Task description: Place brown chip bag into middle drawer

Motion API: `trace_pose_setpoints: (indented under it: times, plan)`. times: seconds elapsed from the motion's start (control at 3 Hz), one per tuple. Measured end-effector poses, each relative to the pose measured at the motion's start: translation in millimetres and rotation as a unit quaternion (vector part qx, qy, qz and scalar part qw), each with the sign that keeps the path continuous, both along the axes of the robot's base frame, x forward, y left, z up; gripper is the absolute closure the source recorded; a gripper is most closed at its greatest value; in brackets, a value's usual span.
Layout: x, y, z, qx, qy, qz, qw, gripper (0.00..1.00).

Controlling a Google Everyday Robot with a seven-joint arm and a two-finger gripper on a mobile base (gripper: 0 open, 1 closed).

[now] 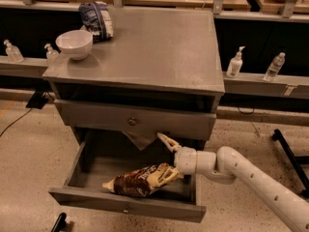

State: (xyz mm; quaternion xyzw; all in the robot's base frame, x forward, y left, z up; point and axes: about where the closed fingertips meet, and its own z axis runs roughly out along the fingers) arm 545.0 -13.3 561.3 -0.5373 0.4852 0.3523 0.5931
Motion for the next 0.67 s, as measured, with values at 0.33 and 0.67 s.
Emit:
trace_pose_setpoints:
  times: [0.33,0.67]
  plan:
    - [-8.4,-6.5,-1.3,-0.011,-0.023,-0.005,0.9997,0.00]
    - [-18.0,-13.4,-4.8,-0.018,-0.040,-0.008,0.9990,0.00]
